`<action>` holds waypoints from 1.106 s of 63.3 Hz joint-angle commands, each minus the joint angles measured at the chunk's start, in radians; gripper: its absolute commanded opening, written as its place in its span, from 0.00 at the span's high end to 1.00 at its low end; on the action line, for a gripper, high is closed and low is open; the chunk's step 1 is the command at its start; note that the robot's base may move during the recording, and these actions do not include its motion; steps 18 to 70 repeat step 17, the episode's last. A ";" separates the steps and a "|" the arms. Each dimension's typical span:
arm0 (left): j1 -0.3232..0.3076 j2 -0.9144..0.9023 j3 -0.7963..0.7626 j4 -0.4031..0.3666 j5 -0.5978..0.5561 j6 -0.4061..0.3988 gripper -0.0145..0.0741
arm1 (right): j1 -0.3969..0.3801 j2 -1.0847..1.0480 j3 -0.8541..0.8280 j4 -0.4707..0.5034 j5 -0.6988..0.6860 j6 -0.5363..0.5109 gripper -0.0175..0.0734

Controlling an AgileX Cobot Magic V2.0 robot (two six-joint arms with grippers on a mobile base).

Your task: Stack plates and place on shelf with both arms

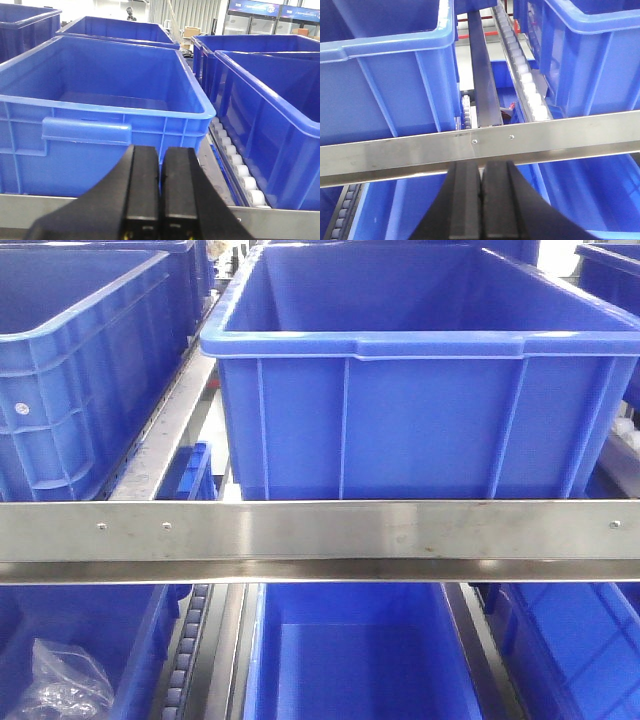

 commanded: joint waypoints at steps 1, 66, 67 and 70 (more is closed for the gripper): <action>0.002 -0.021 0.002 -0.009 -0.076 -0.006 0.74 | -0.002 -0.019 0.000 -0.002 -0.080 -0.008 0.75; 0.002 -0.021 0.002 -0.009 -0.076 -0.006 0.74 | -0.002 -0.019 0.000 -0.002 -0.080 -0.008 0.75; 0.002 -0.021 0.002 -0.009 -0.076 -0.006 0.74 | -0.002 -0.019 0.000 -0.002 -0.080 -0.008 0.75; 0.002 -0.021 0.002 -0.009 -0.076 -0.006 0.74 | -0.002 -0.019 0.000 -0.002 -0.080 -0.008 0.75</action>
